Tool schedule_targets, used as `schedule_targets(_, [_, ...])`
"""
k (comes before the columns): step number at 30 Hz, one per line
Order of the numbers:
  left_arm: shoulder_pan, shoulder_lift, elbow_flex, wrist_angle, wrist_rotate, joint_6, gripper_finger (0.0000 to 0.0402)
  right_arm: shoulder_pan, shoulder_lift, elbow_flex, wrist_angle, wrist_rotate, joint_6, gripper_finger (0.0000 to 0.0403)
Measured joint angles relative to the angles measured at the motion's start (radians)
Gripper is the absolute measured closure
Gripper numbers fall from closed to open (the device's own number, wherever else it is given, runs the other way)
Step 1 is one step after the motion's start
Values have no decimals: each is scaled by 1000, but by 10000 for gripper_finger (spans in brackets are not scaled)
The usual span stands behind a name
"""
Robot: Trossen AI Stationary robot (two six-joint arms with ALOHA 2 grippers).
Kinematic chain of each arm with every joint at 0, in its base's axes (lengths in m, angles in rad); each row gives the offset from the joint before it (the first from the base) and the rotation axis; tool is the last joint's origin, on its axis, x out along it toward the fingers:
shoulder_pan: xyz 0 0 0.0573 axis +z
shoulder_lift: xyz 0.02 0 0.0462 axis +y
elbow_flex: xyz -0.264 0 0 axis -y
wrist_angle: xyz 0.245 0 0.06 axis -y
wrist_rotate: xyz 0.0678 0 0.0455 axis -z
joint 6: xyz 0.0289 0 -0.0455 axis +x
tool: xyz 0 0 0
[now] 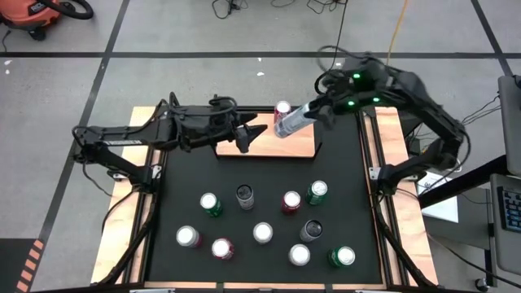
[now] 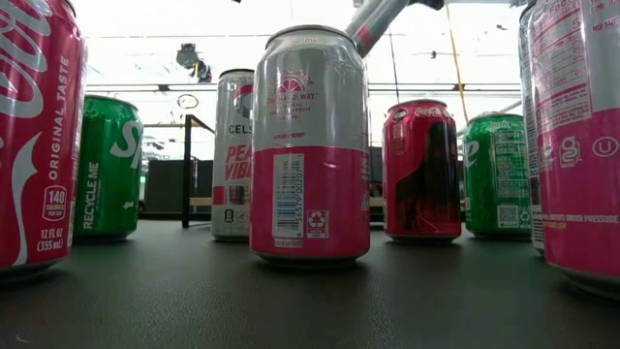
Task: Place canned beverage on shelf
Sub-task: Put the top right white soda can on the shelf
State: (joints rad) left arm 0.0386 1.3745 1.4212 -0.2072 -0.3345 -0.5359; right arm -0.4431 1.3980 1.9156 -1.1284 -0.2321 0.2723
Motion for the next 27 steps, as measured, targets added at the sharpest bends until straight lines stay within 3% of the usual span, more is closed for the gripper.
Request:
schedule_targets(9, [30,21,-2,-123,92,25,86,36,112,0,16,-3,-136,187])
schedule_targets(13, [42,21,-2,-135,92,126,84,61,132,0,45,-7,-171,187])
schedule_targets(22, [46,63,-1,-115,90,326,24,93,135,0,117,-8,-185,188])
schedule_targets(27, [47,118,0,-114,49,424,15,93,134,0,120,-6,-154,188])
